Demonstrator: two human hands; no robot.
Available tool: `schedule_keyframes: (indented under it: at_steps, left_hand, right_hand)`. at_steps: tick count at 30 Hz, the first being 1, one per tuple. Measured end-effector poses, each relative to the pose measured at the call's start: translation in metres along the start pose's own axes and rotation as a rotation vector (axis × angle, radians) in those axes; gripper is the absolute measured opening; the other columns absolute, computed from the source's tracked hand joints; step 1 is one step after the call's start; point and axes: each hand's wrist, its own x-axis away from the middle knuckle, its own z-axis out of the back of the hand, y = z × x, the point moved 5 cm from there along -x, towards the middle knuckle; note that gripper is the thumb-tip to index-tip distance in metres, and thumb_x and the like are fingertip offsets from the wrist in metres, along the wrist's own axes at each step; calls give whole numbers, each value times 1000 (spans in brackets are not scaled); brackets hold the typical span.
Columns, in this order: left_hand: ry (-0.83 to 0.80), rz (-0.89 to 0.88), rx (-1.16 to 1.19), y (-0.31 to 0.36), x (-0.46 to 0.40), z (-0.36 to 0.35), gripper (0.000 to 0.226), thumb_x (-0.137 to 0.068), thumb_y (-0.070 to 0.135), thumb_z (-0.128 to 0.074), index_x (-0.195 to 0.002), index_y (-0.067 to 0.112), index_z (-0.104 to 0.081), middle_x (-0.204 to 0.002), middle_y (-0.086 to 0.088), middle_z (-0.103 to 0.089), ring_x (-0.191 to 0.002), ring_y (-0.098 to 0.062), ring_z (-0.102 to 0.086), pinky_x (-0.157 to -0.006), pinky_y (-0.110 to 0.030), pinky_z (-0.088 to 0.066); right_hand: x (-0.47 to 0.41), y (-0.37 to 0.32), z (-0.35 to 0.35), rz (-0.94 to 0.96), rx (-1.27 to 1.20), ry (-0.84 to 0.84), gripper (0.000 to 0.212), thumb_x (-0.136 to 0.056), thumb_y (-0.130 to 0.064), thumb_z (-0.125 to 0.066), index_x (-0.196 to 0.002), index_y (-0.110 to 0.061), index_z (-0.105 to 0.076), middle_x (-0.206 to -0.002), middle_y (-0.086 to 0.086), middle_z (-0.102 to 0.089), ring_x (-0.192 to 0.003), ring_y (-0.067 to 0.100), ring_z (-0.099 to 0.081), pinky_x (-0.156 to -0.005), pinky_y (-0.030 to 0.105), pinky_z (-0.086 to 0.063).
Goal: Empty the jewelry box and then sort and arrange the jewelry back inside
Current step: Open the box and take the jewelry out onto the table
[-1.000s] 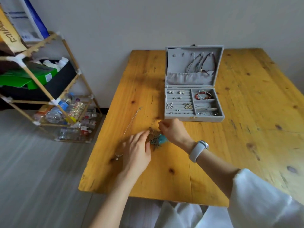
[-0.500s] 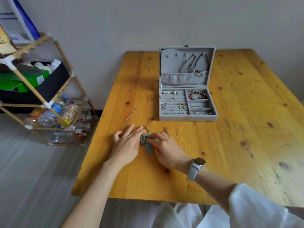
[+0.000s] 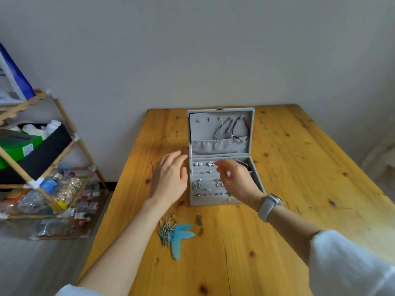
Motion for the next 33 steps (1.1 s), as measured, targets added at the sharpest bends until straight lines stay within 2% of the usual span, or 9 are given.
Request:
schedule_keyframes:
  at_steps: [4, 8, 11, 16, 21, 24, 26, 29, 33]
  left_hand:
    - [-6, -70, -146, 22, -60, -15, 51, -91, 15, -46, -140, 18, -33, -152, -3, -20, -140, -19, -14, -111, -46, -13]
    - [14, -72, -304, 26, -112, -30, 70, -90, 24, -47, -147, 22, -7, -156, -1, 4, -142, -20, 8, -111, -50, -2]
    - [15, -21, -356, 18, -133, -45, 72, -88, 25, -50, -147, 20, -8, -156, 0, -4, -143, -19, 2, -111, -52, -2]
    - [138, -55, -323, 10, -134, -57, 75, -70, 15, -66, -139, 12, -36, -146, -5, -35, -138, -26, -26, -101, -54, -26]
    - [186, -59, -315, 10, -136, -60, 75, -67, 14, -67, -136, 10, -39, -144, -8, -39, -136, -28, -29, -98, -52, -31]
    - [192, -62, -310, 11, -132, -61, 76, -67, 13, -68, -136, 9, -39, -144, -9, -38, -137, -29, -28, -98, -53, -32]
    - [168, -57, -295, 12, -132, -59, 76, -69, 13, -67, -138, 9, -36, -146, -8, -35, -138, -28, -24, -101, -53, -29]
    - [69, -21, -273, 12, -133, -57, 76, -80, 19, -59, -145, 14, -20, -154, -2, -15, -143, -21, -3, -109, -49, -15]
    - [8, 19, -193, 22, -133, -42, 68, -87, 24, -53, -145, 17, -17, -156, 2, -3, -142, -16, 7, -113, -45, -2]
  right_hand:
    - [-50, 29, 31, -114, 9, 126, 29, -91, -11, -45, -118, -10, -55, -85, 7, -67, -78, 24, -62, -71, 34, -49]
    - [-96, 34, 37, -81, 95, 228, 26, -93, -20, -45, -116, -13, -55, -95, 9, -69, -87, 30, -62, -70, 37, -49]
    - [-124, 34, 31, -105, 135, 287, 24, -93, -27, -43, -112, -16, -53, -94, 8, -69, -87, 30, -62, -67, 36, -47]
    - [-146, 42, 21, -214, 191, 377, 22, -92, -31, -43, -100, -13, -52, -92, 7, -68, -85, 31, -63, -70, 38, -49]
    - [-151, 41, 12, -214, 302, 372, 23, -95, -27, -37, -98, -9, -51, -88, 13, -68, -79, 36, -62, -68, 42, -49]
    - [-148, 36, 23, -208, 138, 510, 20, -93, -25, -43, -98, -10, -55, -85, 10, -68, -80, 34, -62, -68, 40, -47]
    - [-147, 27, 37, -83, -16, 591, 15, -92, -22, -48, -94, -10, -57, -69, 2, -63, -70, 28, -59, -64, 41, -45]
    - [-150, 10, 59, 91, -178, 566, 7, -90, -16, -53, -84, -14, -57, -54, -13, -45, -51, 6, -45, -57, 32, -41]
    - [-145, -22, 96, 225, -348, 542, 13, -89, -10, -53, -79, -17, -51, -66, -14, -49, -59, -1, -46, -59, 13, -35]
